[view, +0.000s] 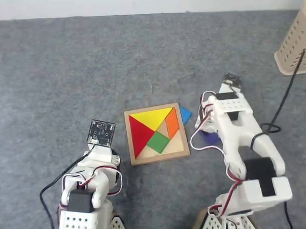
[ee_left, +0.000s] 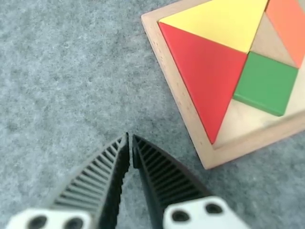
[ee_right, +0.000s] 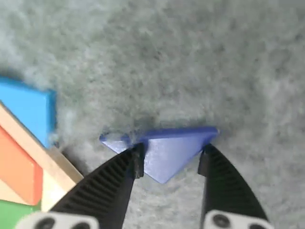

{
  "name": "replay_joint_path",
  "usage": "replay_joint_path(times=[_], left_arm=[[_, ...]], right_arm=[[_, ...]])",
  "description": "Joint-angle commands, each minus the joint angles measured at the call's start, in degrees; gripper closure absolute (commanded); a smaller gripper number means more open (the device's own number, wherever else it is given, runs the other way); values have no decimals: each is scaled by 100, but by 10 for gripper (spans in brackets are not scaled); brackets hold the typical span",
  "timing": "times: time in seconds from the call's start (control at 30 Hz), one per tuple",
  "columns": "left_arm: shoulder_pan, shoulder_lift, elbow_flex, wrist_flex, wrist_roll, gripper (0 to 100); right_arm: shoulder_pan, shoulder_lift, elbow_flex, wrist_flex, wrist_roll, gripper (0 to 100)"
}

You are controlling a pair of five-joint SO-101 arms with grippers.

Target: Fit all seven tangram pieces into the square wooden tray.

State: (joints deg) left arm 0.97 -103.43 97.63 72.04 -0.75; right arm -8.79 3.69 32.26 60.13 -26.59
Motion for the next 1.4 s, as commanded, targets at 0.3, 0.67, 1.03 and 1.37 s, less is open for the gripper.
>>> replay_joint_path(times=[0.3, 0.67, 1.03, 1.37], left_arm=[[0, -114, -110, 35, 35, 988], [0, -114, -110, 35, 35, 988], [0, -114, -110, 35, 35, 988], [0, -114, -110, 35, 35, 988]], right_arm=[[1156, 875, -2541, 1833, 3174, 820], [75, 356, -1758, 1244, 1767, 845], [286, 708, -1415, 910, -97, 728], [277, 1147, -1960, 1367, 1248, 846]])
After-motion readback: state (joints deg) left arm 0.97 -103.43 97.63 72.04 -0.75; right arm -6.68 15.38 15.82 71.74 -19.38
